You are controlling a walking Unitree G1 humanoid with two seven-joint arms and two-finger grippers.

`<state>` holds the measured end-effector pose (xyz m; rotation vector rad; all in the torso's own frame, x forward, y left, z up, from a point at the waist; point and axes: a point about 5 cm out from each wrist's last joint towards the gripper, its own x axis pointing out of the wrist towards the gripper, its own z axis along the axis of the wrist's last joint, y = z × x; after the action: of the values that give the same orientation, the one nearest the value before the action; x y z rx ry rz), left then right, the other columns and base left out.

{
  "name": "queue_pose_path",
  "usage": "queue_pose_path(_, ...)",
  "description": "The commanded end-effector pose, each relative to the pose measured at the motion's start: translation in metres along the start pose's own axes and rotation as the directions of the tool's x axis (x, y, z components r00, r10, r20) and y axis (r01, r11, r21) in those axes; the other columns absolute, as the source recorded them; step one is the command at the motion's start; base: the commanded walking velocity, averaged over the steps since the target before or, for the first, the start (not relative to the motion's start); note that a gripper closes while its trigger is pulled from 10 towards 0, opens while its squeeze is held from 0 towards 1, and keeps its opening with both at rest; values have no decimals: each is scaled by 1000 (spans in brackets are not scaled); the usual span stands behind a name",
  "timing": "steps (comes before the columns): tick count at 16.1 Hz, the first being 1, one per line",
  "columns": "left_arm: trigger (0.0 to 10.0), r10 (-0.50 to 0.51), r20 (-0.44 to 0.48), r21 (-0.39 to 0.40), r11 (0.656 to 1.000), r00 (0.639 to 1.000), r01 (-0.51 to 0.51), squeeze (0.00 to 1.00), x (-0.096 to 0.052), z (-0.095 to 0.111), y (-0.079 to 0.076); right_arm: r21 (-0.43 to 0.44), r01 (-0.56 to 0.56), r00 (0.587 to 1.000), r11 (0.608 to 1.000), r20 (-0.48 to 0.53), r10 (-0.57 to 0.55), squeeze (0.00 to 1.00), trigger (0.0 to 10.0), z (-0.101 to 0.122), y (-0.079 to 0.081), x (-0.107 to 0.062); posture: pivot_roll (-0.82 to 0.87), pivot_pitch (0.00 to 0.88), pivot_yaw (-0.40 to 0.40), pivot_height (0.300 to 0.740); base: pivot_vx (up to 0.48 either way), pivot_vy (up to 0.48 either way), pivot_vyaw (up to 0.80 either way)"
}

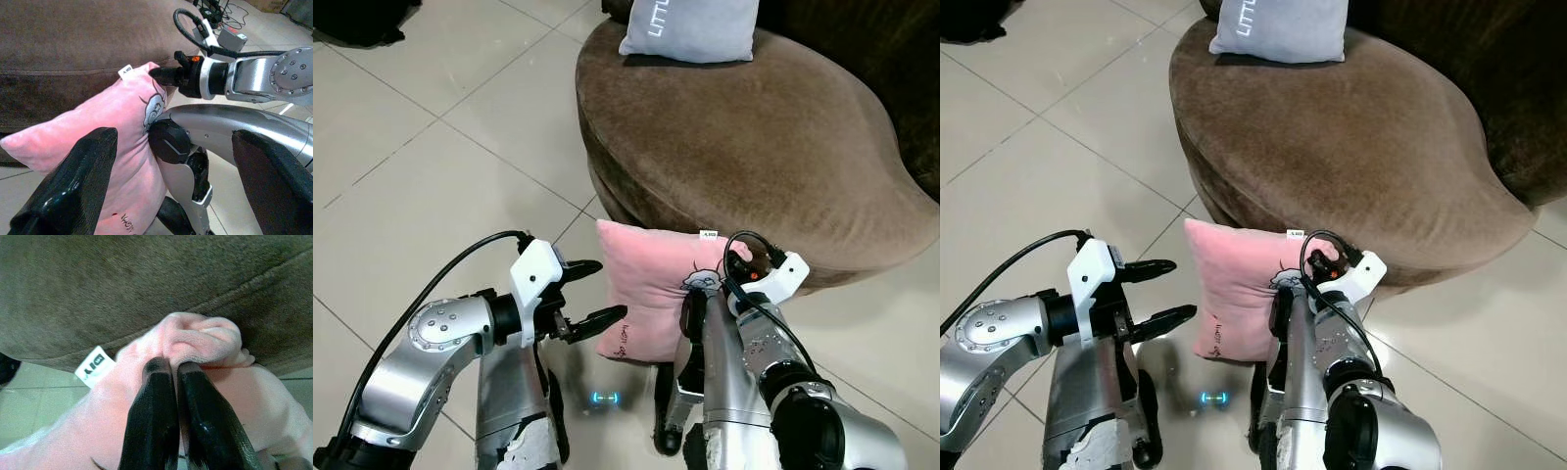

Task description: Move the pillow to the sofa from floor

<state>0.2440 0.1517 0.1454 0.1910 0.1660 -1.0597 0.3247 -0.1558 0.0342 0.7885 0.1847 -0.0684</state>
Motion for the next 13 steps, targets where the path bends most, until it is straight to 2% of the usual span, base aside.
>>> queue_pose_path(1, 10000, -14, -5, -14, 1000, 1000, 14, 0, 0, -5, -2, 2, -41, 999, 999, 31, 40, 0, 0, -1, 1, -3, 260, 277, -61, 486, 0, 0, 0)
queue_pose_path(3, 10000, -8, -2, -17, 1000, 1000, 8, 0, 1, -7, -2, -43, -49, 999, 998, 5, 49, 0, 0, -6, 3, -4, 248, 269, -68, 486, 0, 0, 0)
queue_pose_path(6, 10000, -12, 9, -21, 1000, 1000, 12, 0, 4, -8, -4, -142, -136, 990, 980, -61, 129, 0, 0, -16, 12, -6, 233, 259, -72, 486, 0, 0, 0)
queue_pose_path(12, 10000, -27, 11, -17, 999, 1000, 27, 0, 7, -9, -7, -157, -105, 994, 982, -61, 96, 0, 0, -16, 6, -8, 226, 260, -65, 541, 0, 0, 0)
queue_pose_path(13, 10000, -32, 10, -16, 999, 999, 32, 0, 7, -10, -9, -163, -97, 994, 982, -58, 89, 0, 8431, -15, 5, -8, 226, 259, -63, 551, 0, 0, 0)
